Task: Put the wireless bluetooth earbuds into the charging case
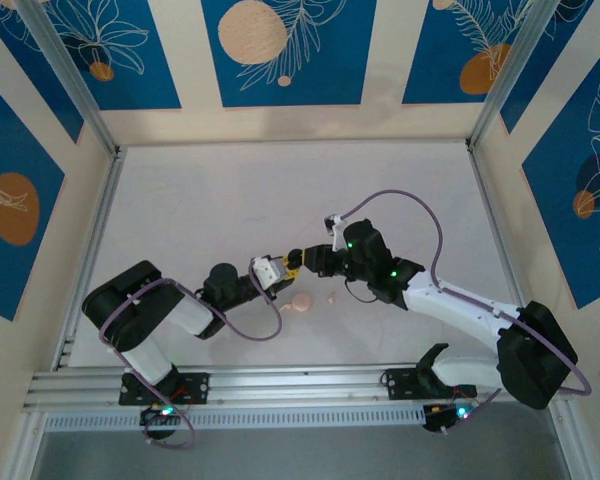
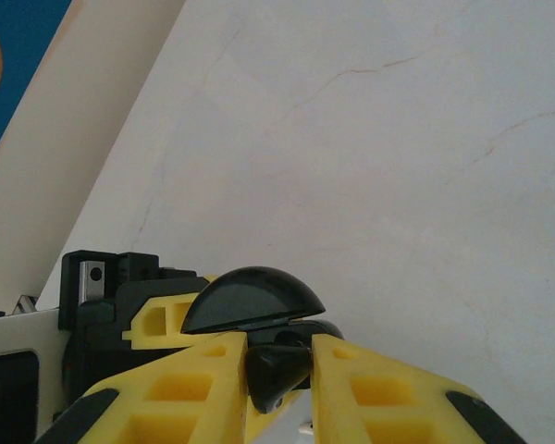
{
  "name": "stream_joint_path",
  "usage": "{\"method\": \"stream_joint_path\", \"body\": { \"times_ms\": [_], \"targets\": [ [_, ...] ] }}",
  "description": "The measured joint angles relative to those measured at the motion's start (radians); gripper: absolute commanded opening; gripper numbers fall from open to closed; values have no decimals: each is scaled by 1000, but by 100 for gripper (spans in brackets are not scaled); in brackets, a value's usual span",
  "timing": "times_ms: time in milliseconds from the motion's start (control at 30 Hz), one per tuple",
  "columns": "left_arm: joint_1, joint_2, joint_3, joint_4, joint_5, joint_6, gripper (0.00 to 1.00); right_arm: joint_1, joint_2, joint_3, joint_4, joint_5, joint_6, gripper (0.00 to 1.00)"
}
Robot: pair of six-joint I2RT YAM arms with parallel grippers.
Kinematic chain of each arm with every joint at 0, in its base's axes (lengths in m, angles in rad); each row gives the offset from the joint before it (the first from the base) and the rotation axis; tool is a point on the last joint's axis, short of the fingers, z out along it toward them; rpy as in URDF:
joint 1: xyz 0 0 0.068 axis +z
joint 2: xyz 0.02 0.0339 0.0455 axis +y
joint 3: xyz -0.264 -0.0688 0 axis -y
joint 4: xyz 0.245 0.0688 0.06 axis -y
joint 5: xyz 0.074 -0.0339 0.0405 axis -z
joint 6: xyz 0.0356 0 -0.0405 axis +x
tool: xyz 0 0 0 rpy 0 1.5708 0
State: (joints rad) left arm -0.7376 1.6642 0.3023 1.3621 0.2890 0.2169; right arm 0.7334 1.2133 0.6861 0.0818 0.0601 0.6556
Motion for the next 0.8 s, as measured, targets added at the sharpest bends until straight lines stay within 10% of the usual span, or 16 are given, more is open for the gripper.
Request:
{"method": "stream_joint_path", "body": {
  "times_ms": [800],
  "targets": [
    [0,0,0,0,-6,0,9,26,-4,19,34,71,-13,22]
  ]
}}
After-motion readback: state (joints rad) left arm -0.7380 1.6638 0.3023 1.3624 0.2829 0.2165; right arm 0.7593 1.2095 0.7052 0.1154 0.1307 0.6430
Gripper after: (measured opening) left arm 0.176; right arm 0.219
